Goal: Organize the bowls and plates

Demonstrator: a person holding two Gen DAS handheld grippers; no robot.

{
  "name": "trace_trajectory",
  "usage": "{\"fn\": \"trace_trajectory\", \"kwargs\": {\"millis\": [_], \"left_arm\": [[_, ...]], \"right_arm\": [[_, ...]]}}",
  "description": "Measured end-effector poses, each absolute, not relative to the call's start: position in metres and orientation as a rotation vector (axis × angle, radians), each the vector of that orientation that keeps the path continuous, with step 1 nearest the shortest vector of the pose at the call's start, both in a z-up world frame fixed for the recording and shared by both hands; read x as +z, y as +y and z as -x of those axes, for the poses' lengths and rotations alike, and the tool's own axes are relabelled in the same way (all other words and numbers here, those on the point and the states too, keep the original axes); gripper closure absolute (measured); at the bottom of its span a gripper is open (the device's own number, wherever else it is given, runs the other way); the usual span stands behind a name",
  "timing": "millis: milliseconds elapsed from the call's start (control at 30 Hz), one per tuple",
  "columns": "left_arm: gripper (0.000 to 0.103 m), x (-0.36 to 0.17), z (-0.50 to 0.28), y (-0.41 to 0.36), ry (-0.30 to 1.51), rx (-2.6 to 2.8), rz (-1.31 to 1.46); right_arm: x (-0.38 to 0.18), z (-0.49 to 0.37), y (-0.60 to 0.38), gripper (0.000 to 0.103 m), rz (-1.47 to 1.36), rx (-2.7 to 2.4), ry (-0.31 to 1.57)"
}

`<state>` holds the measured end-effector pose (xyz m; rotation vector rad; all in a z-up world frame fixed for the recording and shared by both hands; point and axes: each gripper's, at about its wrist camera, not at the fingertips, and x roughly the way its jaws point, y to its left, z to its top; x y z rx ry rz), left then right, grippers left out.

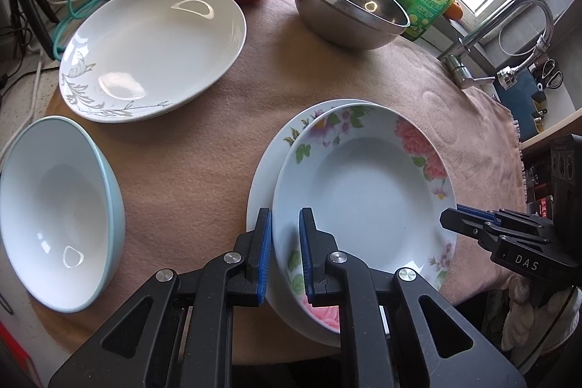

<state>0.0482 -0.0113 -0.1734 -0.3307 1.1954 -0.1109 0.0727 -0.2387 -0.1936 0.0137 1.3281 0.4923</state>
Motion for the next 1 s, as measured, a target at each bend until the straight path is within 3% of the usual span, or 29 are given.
{"fn": "trace_trajectory", "kwargs": {"millis": [400,467,533,567,1000], "left_arm": [[0.088,-0.141,-0.043,0.001,1.102,-0.117,0.306],[0.088,-0.133,-0.043,0.006,1.082,-0.121,0.301],[0.088,-0.125,-0.041,0.011,1.061,-0.125,0.299],[0.088,-0.122,-0.041,0.015,1.052,-0.124,0.298],[0.088,-0.108,-0.049,0.088,1.006,-0.05,0.331]], "right_arm": [[-0.161,-0.069,-0.241,0.08,-0.033,0.484,1.233],[-0.151,-0.068,-0.238,0.075,-0.022,0.483,1.203],[-0.142,-0.066,-0.234,0.06,-0.023,0.472,1.167],[-0.137,-0.066,-0.232,0.059,-0.03,0.473,1.152],[-0.11,-0.071,-0.195,0.058,-0.163,0.486,1.024]]}}
